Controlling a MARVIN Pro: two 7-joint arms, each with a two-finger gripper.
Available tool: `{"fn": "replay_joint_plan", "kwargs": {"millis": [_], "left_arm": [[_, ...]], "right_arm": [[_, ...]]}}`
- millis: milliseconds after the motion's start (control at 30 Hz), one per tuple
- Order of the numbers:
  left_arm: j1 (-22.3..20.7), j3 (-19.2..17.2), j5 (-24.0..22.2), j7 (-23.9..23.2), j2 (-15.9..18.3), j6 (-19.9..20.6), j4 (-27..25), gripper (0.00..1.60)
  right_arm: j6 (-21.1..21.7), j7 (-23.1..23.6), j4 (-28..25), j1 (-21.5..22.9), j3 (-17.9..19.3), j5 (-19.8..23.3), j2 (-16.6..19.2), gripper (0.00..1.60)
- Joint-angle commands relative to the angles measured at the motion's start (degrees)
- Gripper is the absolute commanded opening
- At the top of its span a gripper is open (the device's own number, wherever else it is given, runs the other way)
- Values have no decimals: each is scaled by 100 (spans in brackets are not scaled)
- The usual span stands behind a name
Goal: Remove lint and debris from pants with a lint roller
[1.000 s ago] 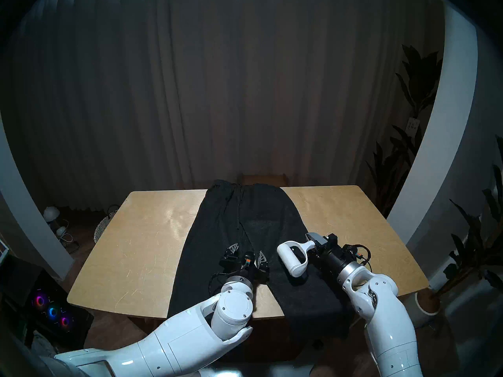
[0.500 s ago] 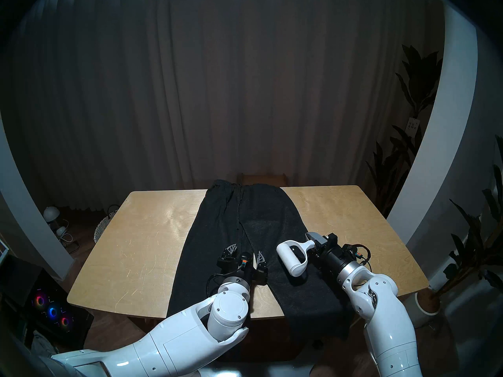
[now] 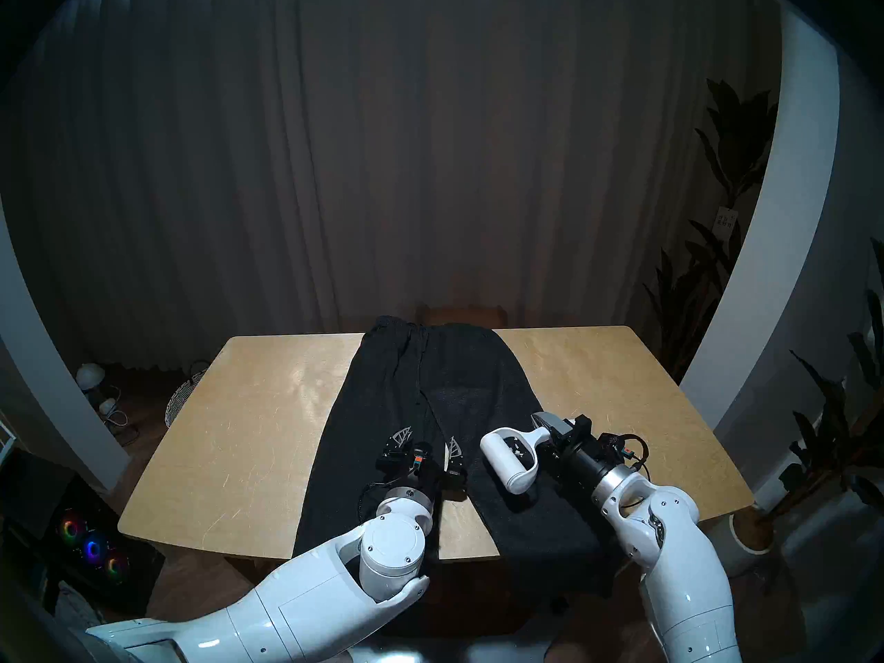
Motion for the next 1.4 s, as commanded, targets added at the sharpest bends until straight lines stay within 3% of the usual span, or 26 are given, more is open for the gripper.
{"fn": "replay_joint_plan", "kwargs": {"millis": [0,200,433,667,1000,1133,1367], "left_arm": [[-6,-10,-1,-61,17,-123,-59,160],[-41,21,-11,-201,94,-106,-81,160],[-117,81,58,-137,56,205,-65,160],[-286,242,339,41,-56,611,107,160],[-397,230,309,264,-236,992,316,160],[-416,215,258,246,-262,1015,361,160],[-444,181,164,182,-300,1062,421,160]], "right_arm": [[8,607,213,351,-128,-159,30,0],[-132,908,331,424,-204,-286,-33,0],[-312,1028,385,475,-258,-418,-112,0],[-364,880,463,556,-266,-408,-167,0],[-328,748,688,727,-315,-407,-119,0],[-194,945,907,841,-375,-504,88,0],[-368,1450,1358,1044,-491,-773,157,0]]}}
